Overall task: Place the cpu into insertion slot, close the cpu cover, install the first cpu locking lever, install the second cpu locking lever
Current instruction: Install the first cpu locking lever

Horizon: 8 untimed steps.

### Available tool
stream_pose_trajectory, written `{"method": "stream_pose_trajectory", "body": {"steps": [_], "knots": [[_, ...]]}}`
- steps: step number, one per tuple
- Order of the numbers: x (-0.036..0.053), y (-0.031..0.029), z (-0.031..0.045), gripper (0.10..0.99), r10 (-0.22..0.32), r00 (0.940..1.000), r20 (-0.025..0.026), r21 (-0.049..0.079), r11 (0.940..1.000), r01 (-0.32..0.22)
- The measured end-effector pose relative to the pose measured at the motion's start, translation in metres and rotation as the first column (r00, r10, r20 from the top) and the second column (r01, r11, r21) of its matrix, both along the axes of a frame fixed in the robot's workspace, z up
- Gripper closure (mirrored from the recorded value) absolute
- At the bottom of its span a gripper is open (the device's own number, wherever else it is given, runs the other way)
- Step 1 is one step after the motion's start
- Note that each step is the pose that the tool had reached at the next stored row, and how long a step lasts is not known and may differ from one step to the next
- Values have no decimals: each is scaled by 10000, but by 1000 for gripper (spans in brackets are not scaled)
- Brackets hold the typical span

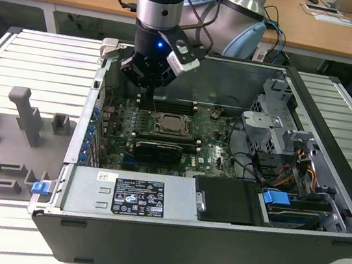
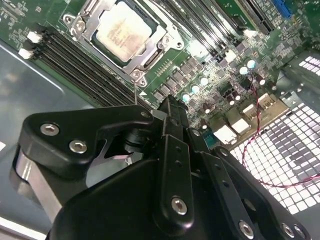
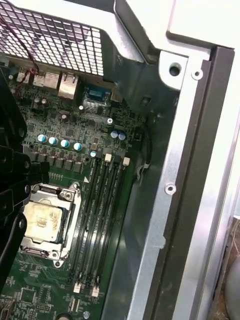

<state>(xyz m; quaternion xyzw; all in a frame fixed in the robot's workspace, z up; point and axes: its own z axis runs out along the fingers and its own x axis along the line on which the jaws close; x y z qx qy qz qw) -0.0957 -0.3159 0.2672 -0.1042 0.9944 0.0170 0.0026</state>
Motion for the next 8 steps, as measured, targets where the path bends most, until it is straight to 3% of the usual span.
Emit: {"method": "stream_pose_trajectory", "body": {"steps": [4,8], "knots": [[-53,25,-23,980,-351,9994,-1,1,9994,351],[-58,145,-42,980,-419,9991,0,3,9991,419]]}}
